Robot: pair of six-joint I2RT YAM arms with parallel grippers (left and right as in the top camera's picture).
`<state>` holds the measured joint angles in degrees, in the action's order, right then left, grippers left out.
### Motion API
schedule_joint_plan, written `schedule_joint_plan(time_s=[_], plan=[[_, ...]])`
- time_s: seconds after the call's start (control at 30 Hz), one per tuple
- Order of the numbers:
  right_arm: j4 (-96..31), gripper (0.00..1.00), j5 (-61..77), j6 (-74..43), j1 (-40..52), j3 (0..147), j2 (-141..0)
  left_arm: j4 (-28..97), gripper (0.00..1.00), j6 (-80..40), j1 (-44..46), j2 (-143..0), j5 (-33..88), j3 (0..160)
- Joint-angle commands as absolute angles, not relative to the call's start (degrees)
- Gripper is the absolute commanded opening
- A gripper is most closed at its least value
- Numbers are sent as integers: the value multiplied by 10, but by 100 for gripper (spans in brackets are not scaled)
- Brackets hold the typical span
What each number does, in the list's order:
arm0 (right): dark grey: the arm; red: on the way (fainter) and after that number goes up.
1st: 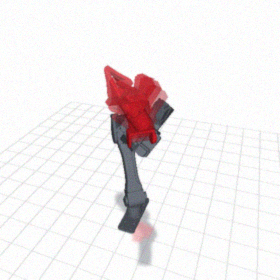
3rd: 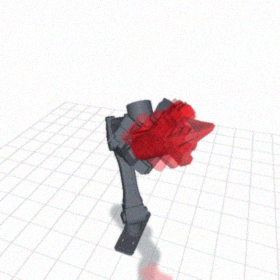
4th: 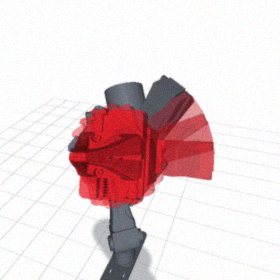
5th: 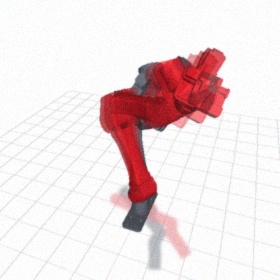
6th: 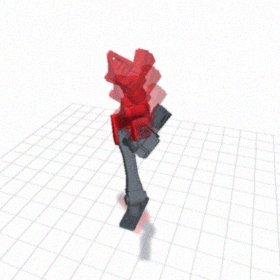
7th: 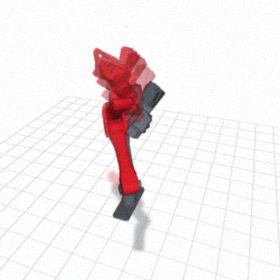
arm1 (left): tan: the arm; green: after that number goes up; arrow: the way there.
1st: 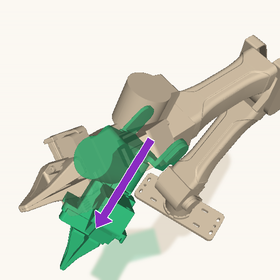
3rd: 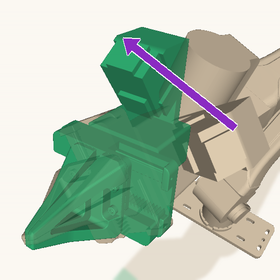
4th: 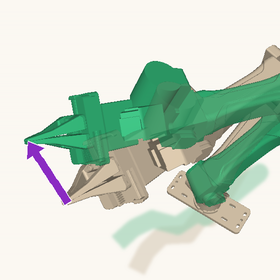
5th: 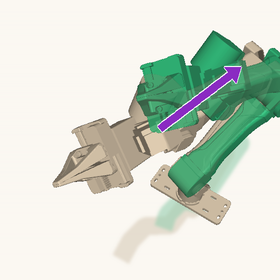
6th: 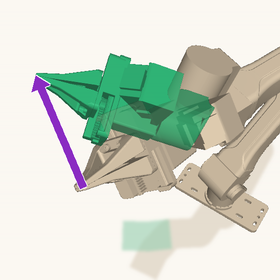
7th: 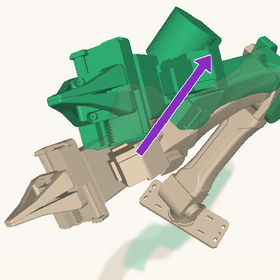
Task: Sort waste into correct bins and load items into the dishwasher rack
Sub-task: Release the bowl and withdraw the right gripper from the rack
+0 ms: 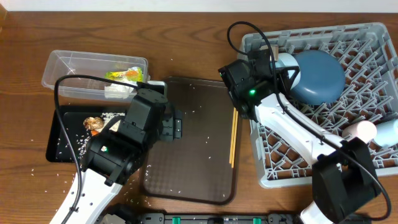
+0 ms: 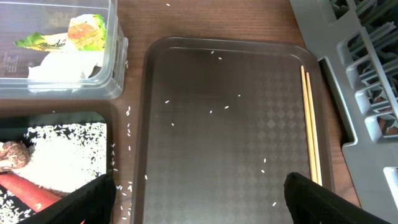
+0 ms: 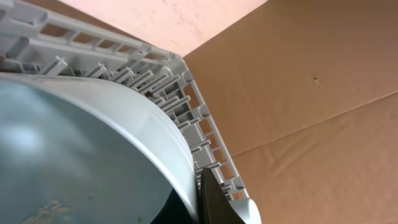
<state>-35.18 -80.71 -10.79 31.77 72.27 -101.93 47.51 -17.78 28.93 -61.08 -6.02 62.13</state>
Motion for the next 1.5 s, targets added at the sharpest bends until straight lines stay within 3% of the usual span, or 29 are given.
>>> schedule_joint_plan(time_s=[0.0, 0.67, 1.03, 1.47], plan=[[-347, 1, -836, -98, 303, 731, -1035, 475, 87, -173, 288, -611, -66, 625], [-406, 1, -726, -93, 308, 724, -1052, 477, 87, -173, 288, -611, -66, 625], [-364, 1, -842, -63, 292, 724, -1054, 477, 87, -173, 288, -611, -66, 625], [-327, 1, -840, -25, 288, 724, -1067, 477, 87, -173, 288, -611, -66, 625]])
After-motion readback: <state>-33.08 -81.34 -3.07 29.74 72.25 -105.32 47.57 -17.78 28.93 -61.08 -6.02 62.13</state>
